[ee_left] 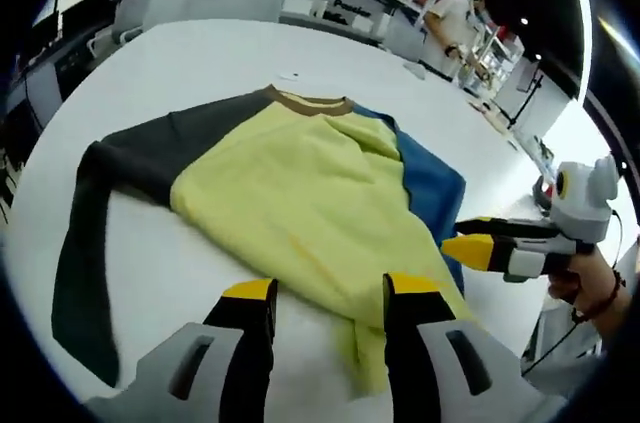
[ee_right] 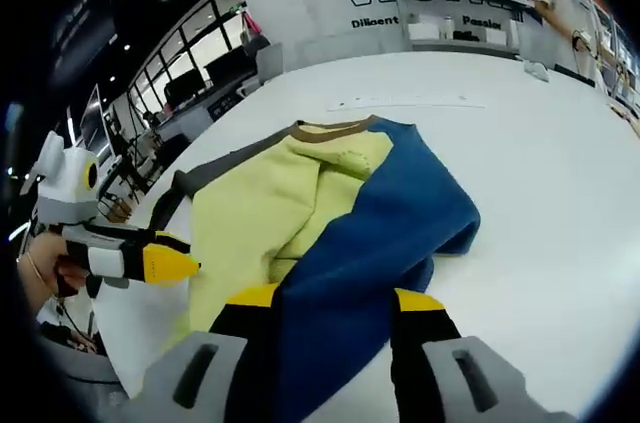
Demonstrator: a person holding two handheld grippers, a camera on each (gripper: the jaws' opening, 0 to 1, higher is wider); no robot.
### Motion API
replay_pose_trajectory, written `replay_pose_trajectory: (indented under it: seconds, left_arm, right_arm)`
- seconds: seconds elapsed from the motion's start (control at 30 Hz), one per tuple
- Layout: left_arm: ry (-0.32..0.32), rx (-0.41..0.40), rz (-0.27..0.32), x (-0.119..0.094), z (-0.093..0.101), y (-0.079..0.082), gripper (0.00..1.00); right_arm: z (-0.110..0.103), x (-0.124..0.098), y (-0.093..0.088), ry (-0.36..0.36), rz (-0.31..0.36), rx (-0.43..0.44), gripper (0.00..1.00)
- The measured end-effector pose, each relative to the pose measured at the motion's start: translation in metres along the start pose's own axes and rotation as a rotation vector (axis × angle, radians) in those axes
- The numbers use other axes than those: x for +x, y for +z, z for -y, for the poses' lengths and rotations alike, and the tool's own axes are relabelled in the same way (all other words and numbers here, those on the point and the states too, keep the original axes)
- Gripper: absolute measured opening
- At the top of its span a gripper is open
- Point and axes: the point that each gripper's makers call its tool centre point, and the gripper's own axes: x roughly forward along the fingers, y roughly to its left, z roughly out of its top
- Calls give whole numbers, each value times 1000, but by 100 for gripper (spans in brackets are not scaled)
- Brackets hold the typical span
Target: Fold the garment on the visible template until the final outline fits inside the template.
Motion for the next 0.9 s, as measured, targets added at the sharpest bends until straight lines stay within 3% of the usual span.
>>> replay_pose_trajectory:
  seconds: [0.2, 0.37, 0.53, 0.7, 0.9]
  left_arm:
    - [-8, -10, -20, 5, 6, -6, 32]
    - [6, -43, -7, 10, 6, -6, 23]
    - [9, -40, -15, 11, 6, -7, 12]
    - [7, -30, -12, 9, 5, -5, 2]
    - [-2, -30, -9, 0, 3, -3, 1]
  right_arm:
    - [-6, 3, -4, -15, -2, 10, 21]
    - [-13, 9, -5, -25, 3, 31, 16]
    - [-8, 12, -9, -68, -12, -4, 0]
    - [-7, 14, -10, -63, -10, -5, 0]
    - [-3, 11, -11, -59, -25, -31, 0]
